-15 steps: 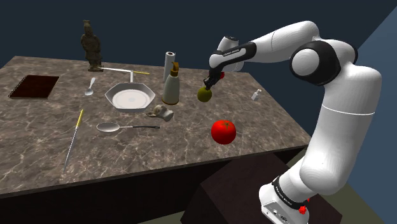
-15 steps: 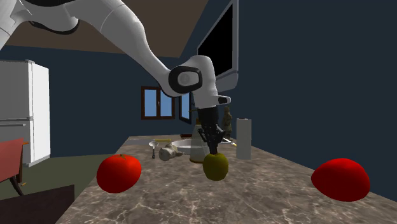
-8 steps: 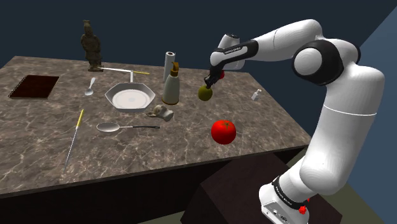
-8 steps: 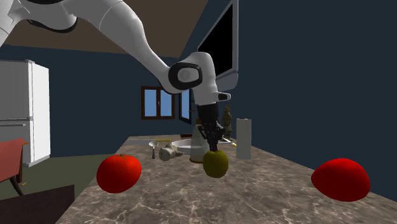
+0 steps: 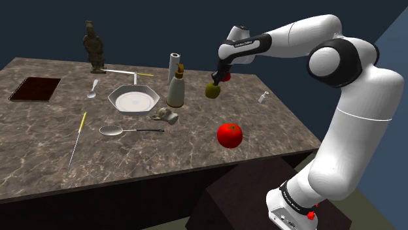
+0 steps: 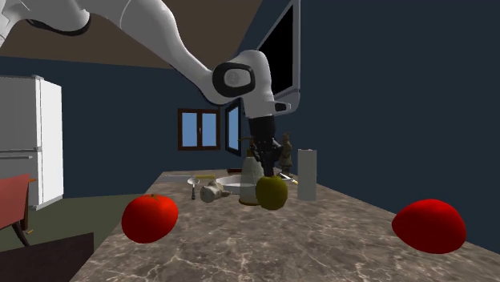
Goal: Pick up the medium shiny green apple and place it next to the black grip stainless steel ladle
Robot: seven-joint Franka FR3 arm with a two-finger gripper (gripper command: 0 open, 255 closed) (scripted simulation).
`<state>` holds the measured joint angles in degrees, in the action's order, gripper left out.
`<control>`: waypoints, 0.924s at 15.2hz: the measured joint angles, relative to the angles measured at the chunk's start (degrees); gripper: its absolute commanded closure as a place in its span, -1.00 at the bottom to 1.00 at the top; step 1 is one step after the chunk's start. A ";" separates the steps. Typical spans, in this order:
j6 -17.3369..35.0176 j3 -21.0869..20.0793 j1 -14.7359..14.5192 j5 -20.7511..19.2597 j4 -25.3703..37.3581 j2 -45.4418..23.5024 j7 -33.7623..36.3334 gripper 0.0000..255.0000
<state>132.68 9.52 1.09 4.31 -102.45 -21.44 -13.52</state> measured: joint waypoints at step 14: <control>-9.26 0.44 -0.18 -0.99 5.44 3.85 0.57 1.00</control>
<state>123.43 9.96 0.92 3.32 -97.01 -17.59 -12.95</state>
